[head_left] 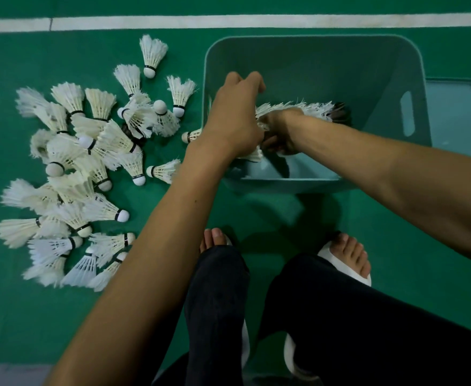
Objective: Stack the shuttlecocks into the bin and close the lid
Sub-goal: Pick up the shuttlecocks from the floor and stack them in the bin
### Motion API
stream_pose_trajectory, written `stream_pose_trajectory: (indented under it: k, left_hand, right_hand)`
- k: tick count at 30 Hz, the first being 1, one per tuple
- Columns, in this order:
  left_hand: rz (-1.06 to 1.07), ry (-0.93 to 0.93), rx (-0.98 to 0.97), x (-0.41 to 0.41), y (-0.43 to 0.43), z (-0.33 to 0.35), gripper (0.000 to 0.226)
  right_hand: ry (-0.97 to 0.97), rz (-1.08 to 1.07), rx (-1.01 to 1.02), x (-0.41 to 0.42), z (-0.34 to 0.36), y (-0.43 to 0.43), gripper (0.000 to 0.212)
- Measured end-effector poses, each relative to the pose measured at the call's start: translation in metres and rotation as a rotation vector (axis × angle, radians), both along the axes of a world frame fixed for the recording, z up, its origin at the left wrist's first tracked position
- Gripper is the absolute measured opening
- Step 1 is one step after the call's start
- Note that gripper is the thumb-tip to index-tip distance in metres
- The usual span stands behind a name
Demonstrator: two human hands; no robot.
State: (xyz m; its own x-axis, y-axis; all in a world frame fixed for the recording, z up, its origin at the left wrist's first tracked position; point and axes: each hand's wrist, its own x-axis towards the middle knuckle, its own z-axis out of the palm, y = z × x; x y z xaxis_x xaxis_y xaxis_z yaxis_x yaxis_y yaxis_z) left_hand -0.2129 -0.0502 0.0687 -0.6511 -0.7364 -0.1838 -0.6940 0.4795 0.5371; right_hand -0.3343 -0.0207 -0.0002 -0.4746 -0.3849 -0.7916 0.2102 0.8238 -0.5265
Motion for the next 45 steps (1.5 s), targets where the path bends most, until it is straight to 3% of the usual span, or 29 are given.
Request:
stream_pose_trajectory:
  k: [1, 3, 4, 7, 9, 12, 15, 19, 21, 24, 28, 32, 35, 38, 42, 45]
  left_hand:
    - [-0.007, -0.004, 0.008, -0.001, 0.001, -0.003, 0.061]
    - [-0.017, 0.0, 0.044, -0.003, 0.004, -0.008, 0.061]
    - [-0.017, 0.012, 0.077, -0.005, 0.005, -0.009, 0.06]
    - [0.008, 0.078, 0.182, -0.009, 0.005, -0.012, 0.046]
    - [0.049, 0.122, 0.245, -0.013, 0.004, -0.012, 0.04]
    - [0.078, 0.174, 0.357, -0.017, 0.002, -0.012, 0.044]
    - [0.093, 0.19, 0.429, -0.017, 0.003, -0.013, 0.05]
    - [0.154, 0.138, 0.227, -0.006, 0.01, -0.008, 0.038]
    - [0.125, -0.102, 0.179, -0.003, 0.014, -0.003, 0.031]
    - [-0.021, -0.513, 0.264, -0.005, 0.021, 0.008, 0.014]
    - [-0.182, -0.736, 0.3, -0.012, 0.018, 0.0, 0.023]
    - [-0.101, -0.627, 0.418, -0.016, 0.013, -0.02, 0.016]
    - [-0.034, -0.512, 0.423, -0.02, 0.008, -0.025, 0.035]
    - [-0.036, -0.509, 0.425, -0.02, 0.006, -0.027, 0.035]
    - [-0.037, -0.495, 0.416, -0.02, 0.007, -0.032, 0.035]
    - [-0.002, -0.464, 0.398, -0.017, 0.008, -0.027, 0.038]
  right_hand:
    - [0.039, -0.017, -0.032, -0.007, 0.002, 0.001, 0.011]
    - [0.213, 0.023, -0.129, -0.026, 0.014, 0.013, 0.031]
    - [0.288, 0.079, -0.212, -0.033, 0.022, 0.02, 0.031]
    - [0.292, 0.466, -0.441, -0.042, 0.051, 0.047, 0.02]
    - [0.313, 0.735, -0.449, -0.04, 0.062, 0.06, 0.021]
    - [0.472, 0.882, -0.381, -0.037, 0.056, 0.063, 0.023]
    - [0.559, 0.876, -0.337, -0.032, 0.051, 0.061, 0.018]
    - [0.686, 0.681, -0.059, -0.039, 0.036, 0.056, 0.025]
    - [0.559, 0.627, 0.115, -0.04, 0.029, 0.052, 0.021]
    - [0.21, 0.531, 0.18, -0.03, 0.021, 0.043, 0.01]
    - [-0.057, 0.503, 0.266, -0.007, 0.012, 0.03, 0.03]
    - [-0.157, 0.239, 0.201, -0.003, 0.006, 0.017, 0.037]
    - [-0.199, 0.1, 0.1, -0.012, 0.0, 0.008, 0.039]
    - [-0.132, 0.199, 0.103, -0.015, -0.009, 0.007, 0.035]
    - [0.127, 0.287, 0.054, -0.018, -0.014, 0.005, 0.029]
    - [0.118, 0.321, 0.05, -0.017, -0.012, 0.001, 0.027]
